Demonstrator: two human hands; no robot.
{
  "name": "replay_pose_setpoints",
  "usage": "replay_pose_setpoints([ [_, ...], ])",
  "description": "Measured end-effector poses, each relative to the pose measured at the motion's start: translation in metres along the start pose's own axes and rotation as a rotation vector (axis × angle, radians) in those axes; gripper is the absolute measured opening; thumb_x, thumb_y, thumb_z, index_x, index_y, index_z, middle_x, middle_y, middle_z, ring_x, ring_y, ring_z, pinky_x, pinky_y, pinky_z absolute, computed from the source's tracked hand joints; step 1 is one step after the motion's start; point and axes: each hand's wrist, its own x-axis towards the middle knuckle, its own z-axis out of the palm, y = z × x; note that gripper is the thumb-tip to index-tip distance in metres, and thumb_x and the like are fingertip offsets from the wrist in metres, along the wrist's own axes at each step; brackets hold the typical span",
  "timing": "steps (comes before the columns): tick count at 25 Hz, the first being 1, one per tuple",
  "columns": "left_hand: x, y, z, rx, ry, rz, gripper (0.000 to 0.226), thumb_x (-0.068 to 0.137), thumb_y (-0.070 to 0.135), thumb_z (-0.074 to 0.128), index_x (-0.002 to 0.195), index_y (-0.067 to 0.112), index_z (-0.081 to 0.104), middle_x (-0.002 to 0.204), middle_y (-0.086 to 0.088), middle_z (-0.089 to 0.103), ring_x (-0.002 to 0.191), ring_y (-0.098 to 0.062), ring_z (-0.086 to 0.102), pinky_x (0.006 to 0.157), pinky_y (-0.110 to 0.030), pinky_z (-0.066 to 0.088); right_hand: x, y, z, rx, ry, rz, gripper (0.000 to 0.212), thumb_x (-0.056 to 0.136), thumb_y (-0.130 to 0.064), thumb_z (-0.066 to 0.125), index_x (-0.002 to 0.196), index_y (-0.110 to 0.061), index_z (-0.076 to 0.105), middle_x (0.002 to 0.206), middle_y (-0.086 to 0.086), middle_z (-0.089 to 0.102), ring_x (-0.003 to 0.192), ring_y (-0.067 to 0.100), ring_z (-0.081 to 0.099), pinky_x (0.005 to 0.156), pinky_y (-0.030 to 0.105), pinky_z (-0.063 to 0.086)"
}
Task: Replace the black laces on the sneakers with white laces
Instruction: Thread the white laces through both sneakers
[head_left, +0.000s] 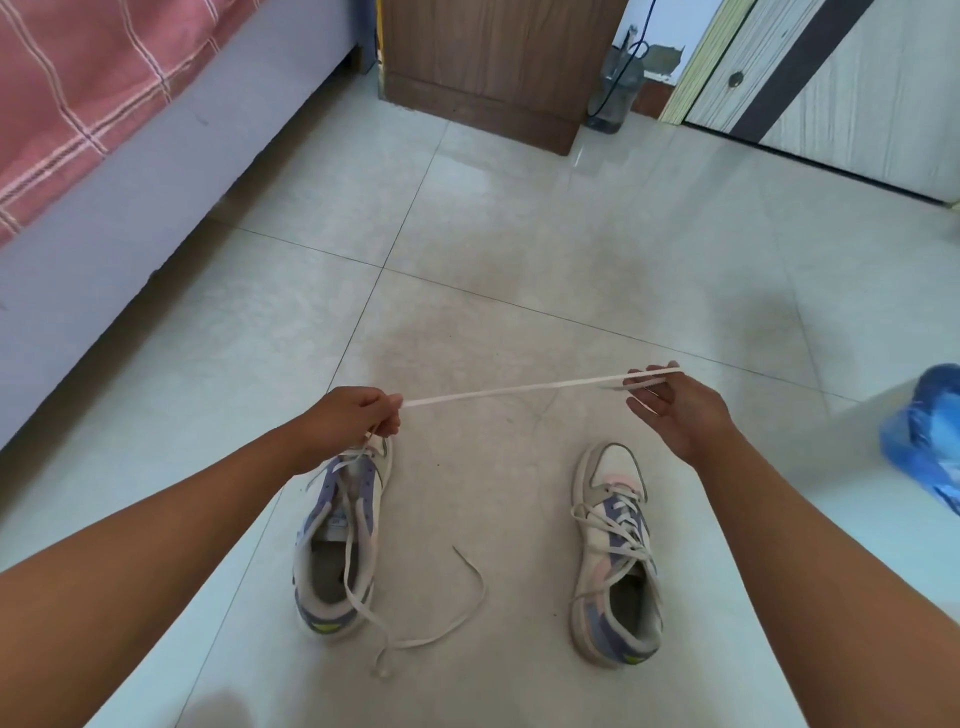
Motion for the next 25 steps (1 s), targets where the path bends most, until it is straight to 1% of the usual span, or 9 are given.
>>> replay_pose_setpoints([
  [4,0.000,-0.001,-0.003,-0.006,-0.021,-0.016,0.035,0.096,0.032,0.050,0.075,0.008,0.065,0.080,-0.004,0.067,0.074,-0.014,0.058,0.074,-0.028,0.045,0.002,-0.004,-0.023,0.089,0.079,0.021,0.003,0.096,-0.009,0.049,0.096,-0.009,0.052,0.091,0.013,0.066,0.079,0.023,0.066,0.086,0.040,0.051],
  [7,0.001,-0.002,-0.003,0.000,-0.041,-0.023,0.035,0.096,0.033,0.050,0.076,0.010,0.066,0.081,-0.003,0.067,0.075,-0.015,0.058,0.074,-0.027,0.044,0.002,-0.006,-0.032,0.064,0.134,0.046,0.013,0.097,-0.008,0.047,0.108,-0.013,0.050,0.102,0.014,0.063,0.083,0.024,0.064,0.085,0.040,0.051],
  [10,0.001,0.000,-0.005,0.006,-0.065,-0.038,0.034,0.095,0.035,0.051,0.077,0.012,0.067,0.081,-0.002,0.068,0.077,-0.014,0.058,0.075,-0.027,0.044,-0.002,-0.002,-0.032,0.008,0.213,0.132,0.023,0.102,-0.025,0.040,0.096,-0.008,0.054,0.091,0.012,0.064,0.072,0.021,0.065,0.060,0.030,0.059],
  [13,-0.001,0.012,-0.002,0.037,-0.100,-0.033,0.028,0.094,0.034,0.055,0.074,0.018,0.068,0.088,-0.002,0.071,0.081,-0.012,0.060,0.072,-0.022,0.044,-0.009,0.027,-0.019,-0.035,0.235,0.274,0.040,0.101,-0.034,0.036,0.080,-0.002,0.048,0.057,0.010,0.066,0.042,0.015,0.064,0.036,0.017,0.048],
  [15,0.000,0.022,0.001,0.090,-0.118,-0.009,0.029,0.092,0.031,0.058,0.070,0.016,0.067,0.084,0.002,0.071,0.081,-0.008,0.061,0.064,-0.014,0.044,-0.019,0.063,0.005,-0.048,0.196,0.410,0.036,0.100,-0.026,0.040,0.076,0.001,0.046,0.046,0.014,0.060,0.033,0.015,0.059,0.031,0.018,0.045],
  [17,0.006,0.031,0.008,0.154,-0.149,0.003,0.030,0.092,0.029,0.059,0.075,0.006,0.068,0.078,0.007,0.070,0.075,-0.002,0.061,0.058,-0.007,0.042,-0.034,0.099,0.036,-0.048,0.107,0.552,0.031,0.100,-0.016,0.043,0.074,0.002,0.046,0.058,0.018,0.056,0.031,0.019,0.057,0.030,0.021,0.045],
  [20,0.020,0.037,0.023,0.321,-0.188,0.016,0.027,0.092,0.027,0.059,0.073,0.009,0.068,0.096,-0.007,0.072,0.079,-0.008,0.059,0.070,-0.016,0.044,-0.061,0.137,0.087,-0.101,-0.064,0.695,0.030,0.097,-0.017,0.048,0.074,0.001,0.052,0.066,0.013,0.049,0.051,0.019,0.053,0.033,0.020,0.047],
  [22,0.023,0.042,0.027,0.444,-0.186,0.034,0.026,0.092,0.028,0.058,0.084,0.006,0.070,0.095,-0.009,0.069,0.080,-0.013,0.055,0.069,-0.023,0.042,-0.076,0.149,0.118,-0.106,-0.132,0.716,0.028,0.096,-0.016,0.052,0.073,0.001,0.054,0.069,0.010,0.046,0.060,0.016,0.046,0.036,0.017,0.048],
  [25,0.017,0.042,0.009,0.407,-0.063,0.057,0.023,0.093,0.026,0.056,0.092,0.005,0.065,0.088,-0.005,0.058,0.078,-0.015,0.050,0.068,-0.023,0.037,-0.089,0.158,0.153,-0.127,-0.167,0.628,0.017,0.092,-0.002,0.055,0.075,0.001,0.055,0.068,0.010,0.051,0.059,0.015,0.050,0.039,0.017,0.049],
])
